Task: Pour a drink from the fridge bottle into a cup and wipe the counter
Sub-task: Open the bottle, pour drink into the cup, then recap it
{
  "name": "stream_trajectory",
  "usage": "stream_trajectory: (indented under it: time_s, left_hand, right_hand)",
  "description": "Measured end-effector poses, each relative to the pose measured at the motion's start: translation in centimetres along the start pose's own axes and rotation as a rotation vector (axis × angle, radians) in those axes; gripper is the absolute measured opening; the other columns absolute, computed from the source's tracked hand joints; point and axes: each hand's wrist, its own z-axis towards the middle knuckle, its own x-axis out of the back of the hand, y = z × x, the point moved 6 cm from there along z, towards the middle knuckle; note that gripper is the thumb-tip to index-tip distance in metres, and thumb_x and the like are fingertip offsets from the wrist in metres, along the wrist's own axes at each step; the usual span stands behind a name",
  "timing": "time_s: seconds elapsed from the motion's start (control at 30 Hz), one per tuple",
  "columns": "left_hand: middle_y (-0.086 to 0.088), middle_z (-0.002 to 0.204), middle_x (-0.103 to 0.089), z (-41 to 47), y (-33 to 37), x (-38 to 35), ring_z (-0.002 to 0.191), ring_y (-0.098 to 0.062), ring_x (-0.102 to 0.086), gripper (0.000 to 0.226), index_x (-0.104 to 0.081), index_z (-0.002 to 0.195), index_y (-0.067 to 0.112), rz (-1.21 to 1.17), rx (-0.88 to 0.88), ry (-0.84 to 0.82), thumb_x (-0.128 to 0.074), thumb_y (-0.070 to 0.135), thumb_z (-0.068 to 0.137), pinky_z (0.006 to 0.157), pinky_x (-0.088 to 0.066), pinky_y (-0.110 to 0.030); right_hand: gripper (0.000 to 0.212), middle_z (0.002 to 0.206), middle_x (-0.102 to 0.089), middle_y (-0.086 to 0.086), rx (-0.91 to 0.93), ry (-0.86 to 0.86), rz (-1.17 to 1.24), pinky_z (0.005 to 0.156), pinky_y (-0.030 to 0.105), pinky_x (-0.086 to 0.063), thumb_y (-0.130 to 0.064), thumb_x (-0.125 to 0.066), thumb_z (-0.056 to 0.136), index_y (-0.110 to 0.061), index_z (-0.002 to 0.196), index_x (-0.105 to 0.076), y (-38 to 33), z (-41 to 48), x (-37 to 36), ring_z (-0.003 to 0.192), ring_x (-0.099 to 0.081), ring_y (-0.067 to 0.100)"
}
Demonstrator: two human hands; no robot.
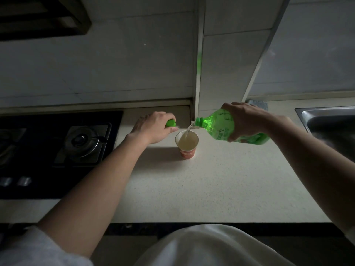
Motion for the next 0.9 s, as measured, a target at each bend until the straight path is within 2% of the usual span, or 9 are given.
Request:
stream_trajectory:
  time_s: [0.47, 0.7, 0.9]
  left_hand:
    - [0.005, 0.1, -0.061, -0.34, 0.05, 0.43, 0.086, -0.021, -0.058, 0.03, -0.059, 0.104, 0.028, 0.029, 0.023, -0.008, -0.058, 0.054, 0.09, 0.075, -0.052, -0.037]
    - [0.006, 0.098, -0.06, -0.24, -0.19, 0.39, 0.084, -0.019, -0.057, 0.03, -0.059, 0.105, 0.028, 0.029, 0.023, -0.009, -0.058, 0.054, 0.09, 0.073, -0.05, -0.035]
    - [0.004, 0.099, -0.061, -0.12, -0.33, 0.21, 0.084, -0.019, -0.057, 0.028, -0.058, 0.104, 0.028, 0.014, 0.027, -0.013, -0.059, 0.053, 0.089, 0.074, -0.053, -0.037]
  right_hand:
    - [0.104, 0.123, -0.06, 0.007, -0.003, 0.034, 0.014, 0.086, 0.041, -0.048, -0.044, -0.09, 0.059, -0.022, 0.143, -0.034, 0.17, 0.26, 0.08, 0.103, -0.059, 0.026]
    - [0.102, 0.123, -0.06, 0.007, 0.001, 0.033, 0.027, 0.079, 0.034, -0.044, -0.042, -0.09, 0.06, -0.022, 0.143, -0.035, 0.38, 0.4, -0.12, 0.103, -0.058, 0.025]
    - [0.103, 0.122, -0.06, 0.006, 0.005, 0.017, 0.006, 0.08, 0.035, -0.046, -0.042, -0.09, 0.06, -0.023, 0.144, -0.035, 0.05, 0.36, -0.21, 0.103, -0.059, 0.024]
